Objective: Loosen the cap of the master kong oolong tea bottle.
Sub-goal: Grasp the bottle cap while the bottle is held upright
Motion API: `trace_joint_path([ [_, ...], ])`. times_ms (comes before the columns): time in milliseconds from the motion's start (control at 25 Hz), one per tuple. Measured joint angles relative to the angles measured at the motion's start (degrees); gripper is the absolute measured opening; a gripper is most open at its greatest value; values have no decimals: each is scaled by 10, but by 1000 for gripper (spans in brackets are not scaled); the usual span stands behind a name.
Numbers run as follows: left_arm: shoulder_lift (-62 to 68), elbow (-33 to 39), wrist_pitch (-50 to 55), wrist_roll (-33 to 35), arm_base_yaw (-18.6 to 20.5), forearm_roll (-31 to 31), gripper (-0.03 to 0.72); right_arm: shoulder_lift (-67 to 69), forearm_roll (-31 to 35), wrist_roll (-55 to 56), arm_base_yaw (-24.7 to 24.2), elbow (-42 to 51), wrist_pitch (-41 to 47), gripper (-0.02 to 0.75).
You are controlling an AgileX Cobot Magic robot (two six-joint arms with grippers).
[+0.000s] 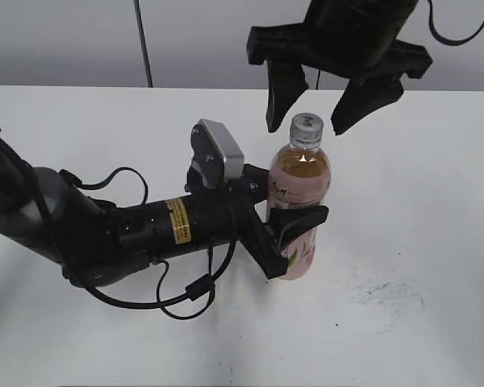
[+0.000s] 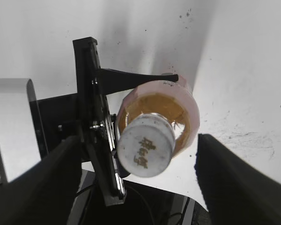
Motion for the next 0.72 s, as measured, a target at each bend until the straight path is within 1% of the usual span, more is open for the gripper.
trace_joint_path([
  [80,0,0,0,0,0,0,391,7,0,1,0,0,0,540],
  [160,0,0,0,0,0,0,391,8,0,2,0,0,0,489],
  [240,0,0,0,0,0,0,391,8,0,2,0,0,0,402],
  [320,0,0,0,0,0,0,391,8,-6,-9,0,0,0,270],
  [400,0,0,0,0,0,-1,391,8,-6,-42,0,0,0,272],
  [520,0,0,0,0,0,-1,391,8,-6,-142,0,0,0,272],
  [640,0,0,0,0,0,-1,391,8,-6,-323,0,0,0,272],
  [720,0,0,0,0,0,0,391,8,-6,-498,0,-1,0,272],
])
